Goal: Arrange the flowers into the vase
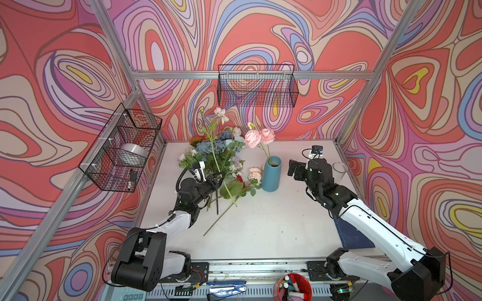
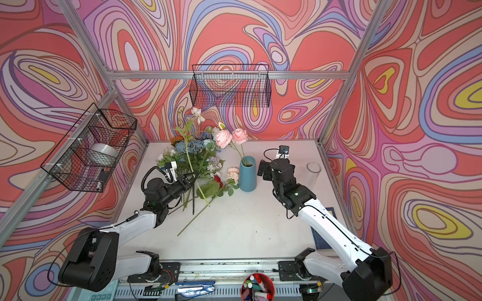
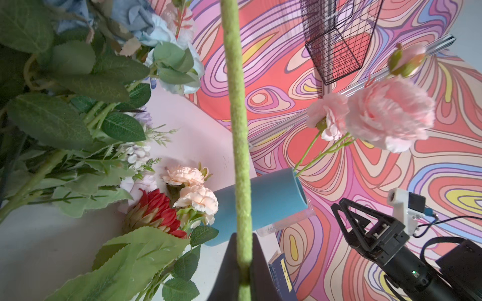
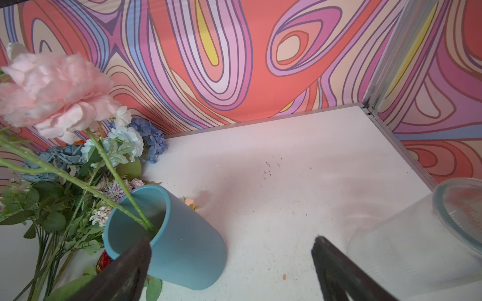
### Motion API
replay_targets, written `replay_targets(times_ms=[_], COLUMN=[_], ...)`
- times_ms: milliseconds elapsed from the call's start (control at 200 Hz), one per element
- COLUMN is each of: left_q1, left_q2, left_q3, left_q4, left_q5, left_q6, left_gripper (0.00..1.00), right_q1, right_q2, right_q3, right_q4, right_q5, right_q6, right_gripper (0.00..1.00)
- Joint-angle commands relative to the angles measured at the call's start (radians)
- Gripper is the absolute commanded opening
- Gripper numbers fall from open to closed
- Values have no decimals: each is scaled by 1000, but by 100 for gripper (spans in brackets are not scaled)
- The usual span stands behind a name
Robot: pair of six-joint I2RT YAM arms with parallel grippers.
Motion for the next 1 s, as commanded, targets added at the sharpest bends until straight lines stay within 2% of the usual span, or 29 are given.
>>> replay_targets(times_ms=[0, 275, 431, 631, 826, 997], left_q1=[11, 12, 11, 11, -2, -58], left_q2=[-91, -381, -424, -299, -91, 41], left_q3=[-5, 31, 105, 121, 117, 157], left_q4=[4, -336, -491, -425, -205, -175], left_q5=[-61, -221, -232, -107, 95, 159], left_q6=[26, 205, 263, 229, 155, 166], left_gripper=[0, 0, 0, 0, 0, 0], right_q1=[-3, -4, -4, -3, -4, -3], right_q2=[-19, -7, 11, 29, 30, 42], right_q3=[-10, -3, 13, 27, 27, 33], right_q4=[24, 45, 45, 40, 28, 31], right_q5=[-44, -82, -96, -116, -115, -111], right_q6=[-12, -17, -17, -19, -25, -30], right_gripper=[98, 98, 98, 98, 98, 99])
